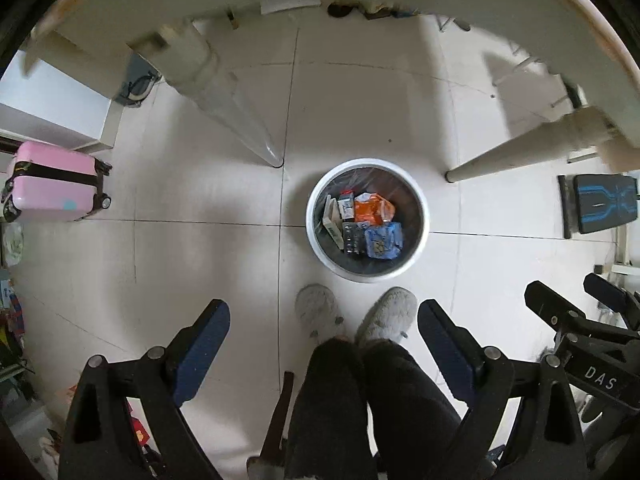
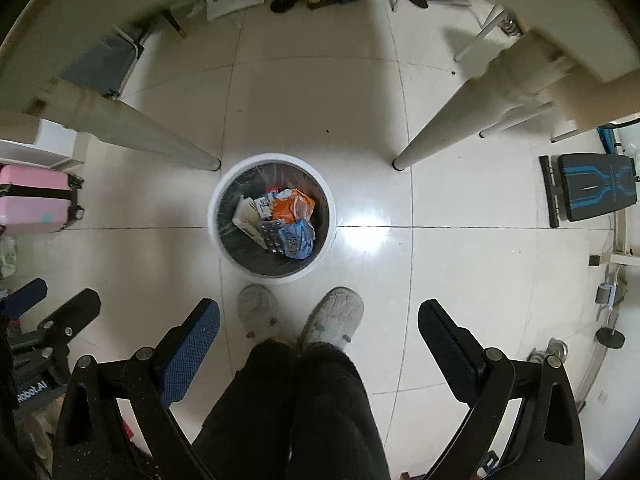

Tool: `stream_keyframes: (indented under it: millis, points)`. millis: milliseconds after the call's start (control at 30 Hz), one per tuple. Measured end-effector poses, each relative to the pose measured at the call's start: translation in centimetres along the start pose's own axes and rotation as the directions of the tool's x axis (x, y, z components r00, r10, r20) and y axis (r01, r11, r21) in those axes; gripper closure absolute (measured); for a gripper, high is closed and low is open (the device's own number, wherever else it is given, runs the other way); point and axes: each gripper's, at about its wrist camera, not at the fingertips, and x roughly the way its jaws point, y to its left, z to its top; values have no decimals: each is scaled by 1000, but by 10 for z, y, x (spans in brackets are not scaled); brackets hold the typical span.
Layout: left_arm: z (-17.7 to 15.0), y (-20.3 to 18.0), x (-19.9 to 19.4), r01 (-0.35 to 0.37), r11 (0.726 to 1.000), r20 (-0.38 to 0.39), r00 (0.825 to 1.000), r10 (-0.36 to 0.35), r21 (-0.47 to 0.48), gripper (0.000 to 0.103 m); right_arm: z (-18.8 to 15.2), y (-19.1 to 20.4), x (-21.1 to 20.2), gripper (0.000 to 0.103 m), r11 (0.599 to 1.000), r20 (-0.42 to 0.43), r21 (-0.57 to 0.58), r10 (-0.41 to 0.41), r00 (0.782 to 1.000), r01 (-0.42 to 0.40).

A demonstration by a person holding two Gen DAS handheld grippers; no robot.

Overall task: Collect trash
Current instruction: 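Move both tools back over the table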

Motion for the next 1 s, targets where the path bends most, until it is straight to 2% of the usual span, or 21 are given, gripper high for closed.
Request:
stream_keyframes:
  millis: [133,267,433,600,767,833,867,933,1000]
  points:
    - [-2,1,-50,-10,1000,32,999,9,18,7,-8,3,-60,3,999,8,20,29,1000,-29]
    - [6,3,-95,-32,999,85,996,29,27,7,-4,7,-126,2,996,58,44,71,996,-73]
    - [44,0,-145,-57,998,186,981,53,17,7,26,2,-189,2,983,140,99,137,981,-152]
    - [113,-11,-179,-51,998,267,962,59,-38,7,91,-23,-240,2,962,231,177,164,959,-208]
    - [190,-28,-197,-45,998,294,954,59,-52,7,181,-63,-257,2,932,268,259,181,946,-252]
    - [230,-39,-199,-71,997,315,947,68,-3,7,220,-80,-253,2,922,260,279,195,946,-267]
    - [254,-48,-196,-107,994,328,940,90,36,7,243,-89,-249,2,920,252,283,202,946,-272]
    - [295,-61,-188,-177,978,329,935,133,108,7,288,-106,-236,2,921,226,288,199,953,-261]
    - [339,-74,-173,-204,957,320,938,131,205,7,336,-123,-223,2,917,204,303,204,958,-260]
